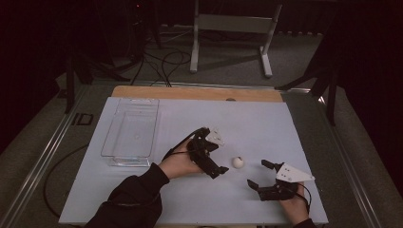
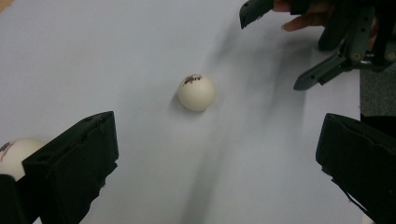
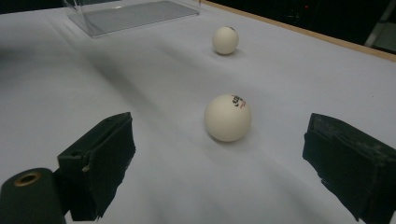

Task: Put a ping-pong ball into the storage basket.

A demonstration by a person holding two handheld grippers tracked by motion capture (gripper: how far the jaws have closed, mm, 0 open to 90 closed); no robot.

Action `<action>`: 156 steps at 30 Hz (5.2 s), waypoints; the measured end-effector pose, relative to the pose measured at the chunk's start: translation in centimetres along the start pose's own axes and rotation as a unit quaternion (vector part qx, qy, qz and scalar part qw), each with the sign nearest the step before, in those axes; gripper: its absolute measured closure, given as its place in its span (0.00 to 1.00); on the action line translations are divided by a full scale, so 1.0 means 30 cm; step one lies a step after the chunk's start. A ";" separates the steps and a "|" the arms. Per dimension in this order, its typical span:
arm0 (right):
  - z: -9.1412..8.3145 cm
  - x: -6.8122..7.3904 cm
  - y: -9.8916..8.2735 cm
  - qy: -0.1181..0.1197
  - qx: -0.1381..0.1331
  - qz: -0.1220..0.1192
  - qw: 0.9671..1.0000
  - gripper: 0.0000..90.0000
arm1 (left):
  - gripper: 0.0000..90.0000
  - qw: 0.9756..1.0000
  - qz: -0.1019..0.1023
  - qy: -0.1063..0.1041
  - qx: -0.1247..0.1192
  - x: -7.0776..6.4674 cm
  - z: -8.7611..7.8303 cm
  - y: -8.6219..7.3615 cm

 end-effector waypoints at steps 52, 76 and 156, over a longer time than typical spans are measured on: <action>-0.003 -0.001 -0.002 0.004 0.000 0.002 1.000 0.10 | 0.06 0.997 -0.004 -0.041 0.061 0.058 0.291 0.055; -0.002 0.000 -0.003 0.004 0.003 0.001 1.000 0.10 | 0.42 0.996 0.004 -0.016 0.093 0.056 0.391 0.039; 0.003 0.009 0.004 0.005 0.004 -0.002 1.000 0.10 | 0.58 0.977 0.068 -0.068 0.192 0.033 0.057 -0.070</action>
Point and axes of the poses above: each handheld gripper's, and its own axes: z roughly forward along the jaws, y roughly out of its top, x roughly to its left, the point moved 3 cm from there along z, roughly forward along the jaws, and after that the axes turned 4 degrees about -z, right-handed, at the moved point
